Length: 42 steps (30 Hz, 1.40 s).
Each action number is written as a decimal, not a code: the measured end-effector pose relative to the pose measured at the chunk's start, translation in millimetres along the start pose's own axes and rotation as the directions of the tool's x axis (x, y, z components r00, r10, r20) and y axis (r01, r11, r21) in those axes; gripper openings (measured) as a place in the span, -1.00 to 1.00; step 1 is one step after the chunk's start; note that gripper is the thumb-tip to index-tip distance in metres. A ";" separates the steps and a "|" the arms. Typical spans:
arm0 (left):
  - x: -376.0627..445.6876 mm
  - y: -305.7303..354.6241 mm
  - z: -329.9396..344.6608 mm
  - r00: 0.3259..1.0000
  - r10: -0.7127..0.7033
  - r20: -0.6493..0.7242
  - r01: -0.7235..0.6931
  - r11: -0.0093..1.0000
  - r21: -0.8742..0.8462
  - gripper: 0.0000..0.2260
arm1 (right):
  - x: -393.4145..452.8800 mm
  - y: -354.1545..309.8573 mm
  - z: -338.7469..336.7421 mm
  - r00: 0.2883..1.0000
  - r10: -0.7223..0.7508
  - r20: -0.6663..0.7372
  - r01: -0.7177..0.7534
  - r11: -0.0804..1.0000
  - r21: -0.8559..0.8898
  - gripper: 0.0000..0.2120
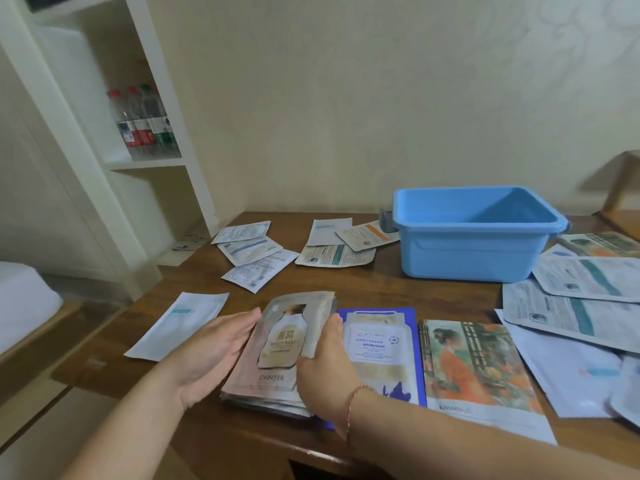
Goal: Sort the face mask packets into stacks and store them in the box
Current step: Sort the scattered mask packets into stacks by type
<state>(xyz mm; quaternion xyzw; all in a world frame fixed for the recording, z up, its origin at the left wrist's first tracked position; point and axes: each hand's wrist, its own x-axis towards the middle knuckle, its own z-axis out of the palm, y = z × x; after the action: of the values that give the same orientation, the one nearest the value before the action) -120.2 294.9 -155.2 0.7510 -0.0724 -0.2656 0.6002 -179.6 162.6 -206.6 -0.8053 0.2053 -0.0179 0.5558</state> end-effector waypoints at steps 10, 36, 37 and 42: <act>36.0 71.3 163.5 0.860 0.425 0.281 -0.507 0.769 0.390 -0.25 | -34.0 13.9 -183.8 0.973 -0.220 -0.067 0.224 0.973 0.057 -0.46; 82.4 71.6 598.4 0.254 0.384 0.888 -0.958 -0.030 0.287 -0.57 | -101.2 238.1 -600.2 0.501 0.421 -0.756 -0.660 0.751 -0.019 -0.77; 84.1 71.5 599.1 0.246 0.377 0.893 -0.956 -0.058 0.288 -0.57 | -97.3 237.6 -600.1 0.506 0.441 -0.741 -0.662 0.749 -0.006 -0.76; 84.7 73.7 600.9 0.232 0.338 0.912 -0.949 -0.127 0.288 -0.51 | -83.0 251.0 -605.2 0.529 0.449 -0.720 -0.650 0.760 -0.003 -0.64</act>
<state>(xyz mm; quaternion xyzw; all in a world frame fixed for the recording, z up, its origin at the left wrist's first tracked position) -324.8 -279.8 -195.6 0.6357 -0.7665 -0.0148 0.0898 -489.2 -420.4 -185.7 -0.6996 0.6397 -0.1059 0.3003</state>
